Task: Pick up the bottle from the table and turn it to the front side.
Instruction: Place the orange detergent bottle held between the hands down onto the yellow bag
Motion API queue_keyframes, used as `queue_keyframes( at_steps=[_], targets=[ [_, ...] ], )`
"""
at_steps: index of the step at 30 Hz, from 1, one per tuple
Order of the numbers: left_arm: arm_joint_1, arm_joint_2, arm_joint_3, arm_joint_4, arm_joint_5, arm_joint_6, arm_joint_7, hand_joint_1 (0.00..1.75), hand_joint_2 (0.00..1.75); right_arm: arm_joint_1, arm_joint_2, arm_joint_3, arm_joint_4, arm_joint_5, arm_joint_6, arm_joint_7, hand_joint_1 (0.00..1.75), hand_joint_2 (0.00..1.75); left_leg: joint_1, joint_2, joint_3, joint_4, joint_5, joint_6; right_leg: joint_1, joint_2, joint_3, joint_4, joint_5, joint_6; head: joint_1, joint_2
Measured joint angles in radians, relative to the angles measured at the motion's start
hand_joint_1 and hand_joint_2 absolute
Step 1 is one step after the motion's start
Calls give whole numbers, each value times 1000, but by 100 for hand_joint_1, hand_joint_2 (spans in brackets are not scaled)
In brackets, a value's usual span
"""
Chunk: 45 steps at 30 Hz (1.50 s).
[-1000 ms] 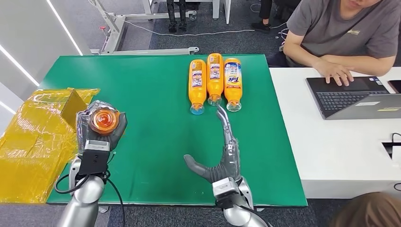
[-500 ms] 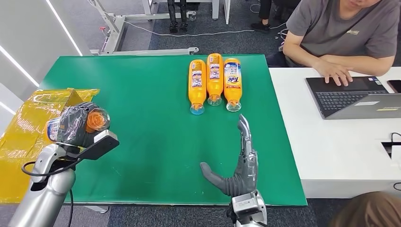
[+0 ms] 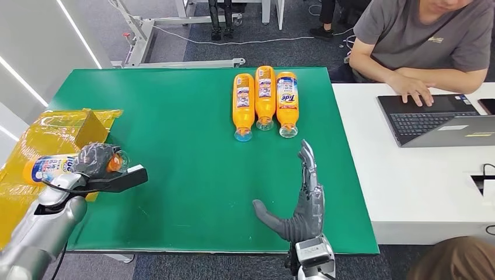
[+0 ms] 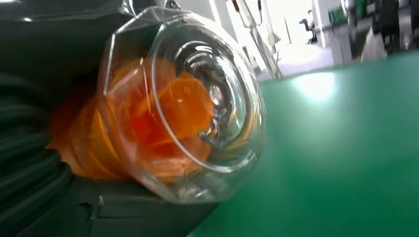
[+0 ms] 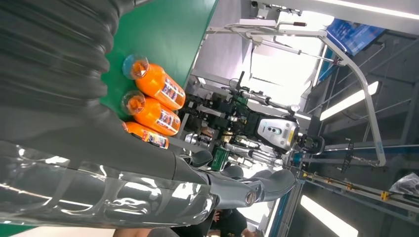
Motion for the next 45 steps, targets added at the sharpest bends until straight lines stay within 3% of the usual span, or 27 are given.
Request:
queue_keyframes(
  at_steps=[10, 24, 31, 33, 35, 37, 45],
  targets=[
    [-78, 4, -109, 212, -54, -80, -47, 175, 175, -4, 22, -19, 1, -3, 30, 0, 0, 175, 0, 0, 0, 0, 0, 0, 0, 0, 0, 0, 0, 0, 0, 0],
    [-182, 15, -213, 310, -66, -177, -103, 175, 175, -15, 43, -41, 50, -5, 64, 0, 0, 175, 0, 0, 0, 0, 1, -1, 0, 0, 0, 0, 0, 0, 0, 0],
    [-265, -23, -269, 348, -60, -238, -147, 175, 175, -30, 52, -42, 68, -3, 56, 0, 0, 175, 0, -2, 0, 0, 1, 0, 0, -1, 1, 0, 0, 0, 0, 0],
    [-284, -39, -283, 360, -44, -263, -160, 161, 175, -32, 53, -42, 70, -2, 48, 0, 0, 175, 0, -1, 0, 0, 1, 0, 0, -1, 1, 0, 1, 0, 0, 0],
    [-297, -52, -293, 371, -28, -281, -170, 74, 175, -33, 53, -42, 72, 0, 43, 0, 0, 175, 0, -1, 0, 0, 1, 0, 0, -1, 1, 0, 1, 0, 0, 0],
    [-305, -61, -298, 381, -17, -292, -174, 0, 175, -32, 53, -42, 73, 3, 42, 0, 0, 175, 0, -1, 0, 0, 1, 0, 0, -1, 1, 0, 1, 0, 0, 0],
    [-315, -70, -319, 399, 6, -312, -178, 0, 175, -32, 53, -42, 73, 11, 22, 0, 0, 175, 0, -1, 0, 0, 1, 0, 0, -1, 0, 0, 1, 0, 0, 0]
  ],
)
